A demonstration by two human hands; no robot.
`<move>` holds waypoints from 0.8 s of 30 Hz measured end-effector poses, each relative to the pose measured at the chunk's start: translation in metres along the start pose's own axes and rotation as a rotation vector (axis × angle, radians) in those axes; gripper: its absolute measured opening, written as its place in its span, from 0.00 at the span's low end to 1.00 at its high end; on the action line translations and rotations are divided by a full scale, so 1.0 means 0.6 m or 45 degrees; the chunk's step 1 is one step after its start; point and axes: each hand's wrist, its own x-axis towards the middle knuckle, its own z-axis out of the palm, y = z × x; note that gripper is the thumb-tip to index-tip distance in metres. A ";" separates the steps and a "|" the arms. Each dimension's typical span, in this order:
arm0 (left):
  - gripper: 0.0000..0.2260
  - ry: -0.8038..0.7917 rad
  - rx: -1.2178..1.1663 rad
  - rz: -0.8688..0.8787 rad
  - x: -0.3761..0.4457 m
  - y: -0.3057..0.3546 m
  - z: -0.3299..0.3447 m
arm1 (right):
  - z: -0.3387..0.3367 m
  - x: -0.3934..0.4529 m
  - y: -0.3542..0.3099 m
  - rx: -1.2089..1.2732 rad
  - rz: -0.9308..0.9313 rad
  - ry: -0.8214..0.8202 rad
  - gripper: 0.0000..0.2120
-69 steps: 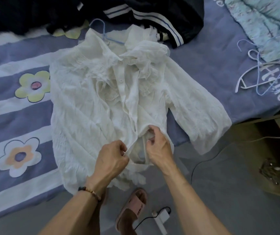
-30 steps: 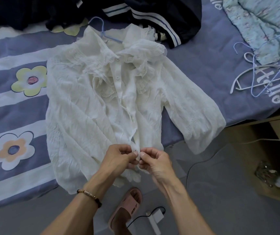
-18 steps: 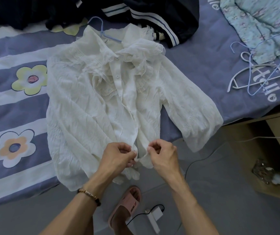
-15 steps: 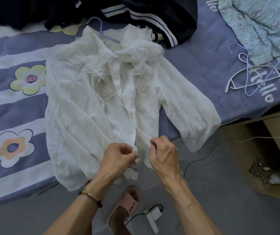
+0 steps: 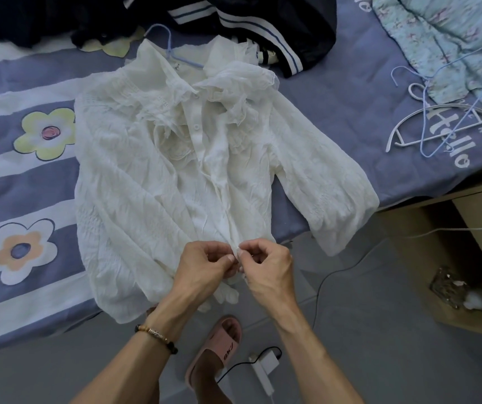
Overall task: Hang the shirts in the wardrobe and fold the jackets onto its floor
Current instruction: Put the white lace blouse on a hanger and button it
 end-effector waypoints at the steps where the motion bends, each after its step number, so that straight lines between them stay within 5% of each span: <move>1: 0.10 -0.008 -0.058 -0.013 0.001 0.000 -0.001 | -0.001 0.002 -0.001 0.016 0.014 -0.015 0.07; 16: 0.03 0.017 -0.101 -0.160 0.029 0.014 -0.018 | 0.017 0.005 -0.017 -0.132 -0.167 -0.030 0.04; 24: 0.05 0.122 0.186 0.082 0.042 0.032 -0.025 | 0.034 0.028 -0.027 -0.126 -0.102 0.039 0.03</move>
